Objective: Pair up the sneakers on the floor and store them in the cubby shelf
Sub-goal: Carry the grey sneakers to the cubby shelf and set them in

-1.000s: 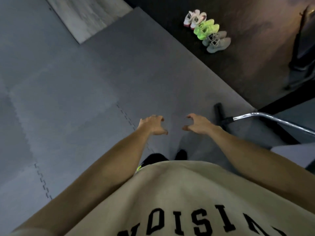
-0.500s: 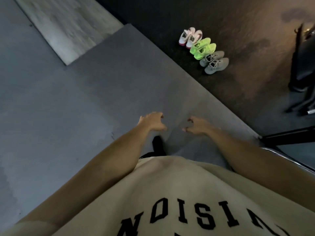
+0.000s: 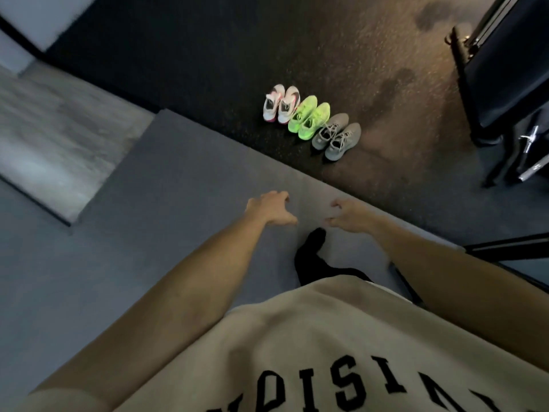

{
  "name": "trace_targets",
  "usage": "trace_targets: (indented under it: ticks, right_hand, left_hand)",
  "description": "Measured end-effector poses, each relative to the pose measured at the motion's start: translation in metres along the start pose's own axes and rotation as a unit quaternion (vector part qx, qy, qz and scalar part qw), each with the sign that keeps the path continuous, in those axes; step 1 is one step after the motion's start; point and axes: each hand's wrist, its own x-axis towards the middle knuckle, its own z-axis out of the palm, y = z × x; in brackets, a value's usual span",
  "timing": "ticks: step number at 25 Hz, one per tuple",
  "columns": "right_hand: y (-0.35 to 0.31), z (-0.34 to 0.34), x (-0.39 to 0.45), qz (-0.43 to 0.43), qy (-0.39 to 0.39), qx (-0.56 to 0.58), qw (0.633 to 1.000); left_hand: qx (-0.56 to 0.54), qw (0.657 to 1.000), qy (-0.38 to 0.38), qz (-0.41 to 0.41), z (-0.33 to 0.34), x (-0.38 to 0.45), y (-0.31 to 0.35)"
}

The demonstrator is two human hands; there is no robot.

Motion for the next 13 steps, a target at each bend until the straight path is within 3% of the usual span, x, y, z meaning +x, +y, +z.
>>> trace_targets:
  ticks: [6,13]
  right_hand:
    - [-0.020,-0.120,0.074,0.020,0.044,0.003,0.999]
    - [-0.029,-0.216,0.137,0.044,0.062,0.050,0.996]
  left_hand:
    - [0.026,1.000,-0.010,0.008,-0.109,0.109,0.015]
    - [0.066,0.996,-0.032,0.046,-0.209,0.225,0.043]
